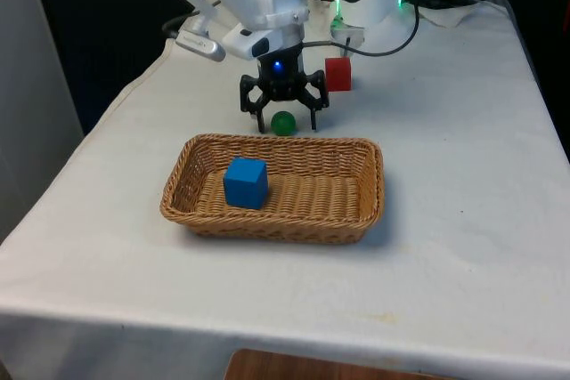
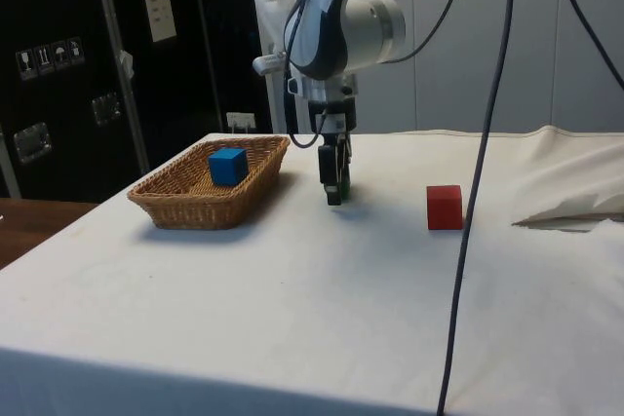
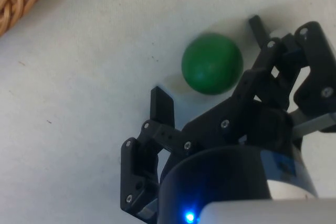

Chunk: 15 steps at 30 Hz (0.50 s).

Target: Place all non-red objects into the basket.

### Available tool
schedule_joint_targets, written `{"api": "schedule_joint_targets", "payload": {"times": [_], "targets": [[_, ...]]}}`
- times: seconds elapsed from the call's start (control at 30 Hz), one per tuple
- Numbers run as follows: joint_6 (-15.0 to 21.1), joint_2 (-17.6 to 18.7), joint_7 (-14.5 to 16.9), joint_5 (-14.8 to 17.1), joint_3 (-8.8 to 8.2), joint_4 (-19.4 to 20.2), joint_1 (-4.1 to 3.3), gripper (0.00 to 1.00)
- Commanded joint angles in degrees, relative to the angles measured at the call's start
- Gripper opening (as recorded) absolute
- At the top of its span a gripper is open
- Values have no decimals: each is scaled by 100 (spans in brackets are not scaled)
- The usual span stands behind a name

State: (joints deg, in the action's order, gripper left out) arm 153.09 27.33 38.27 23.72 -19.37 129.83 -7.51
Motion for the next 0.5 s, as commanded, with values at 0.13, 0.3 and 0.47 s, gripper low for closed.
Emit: {"api": "schedule_joint_targets", "payload": {"times": [0.13, 0.3, 0.47], "targets": [[0, 0, 0, 0, 0, 0, 0, 100], [17, -11, 0, 17, 17, 11, -6, 100], [11, -11, 6, 17, 17, 6, 0, 100]]}}
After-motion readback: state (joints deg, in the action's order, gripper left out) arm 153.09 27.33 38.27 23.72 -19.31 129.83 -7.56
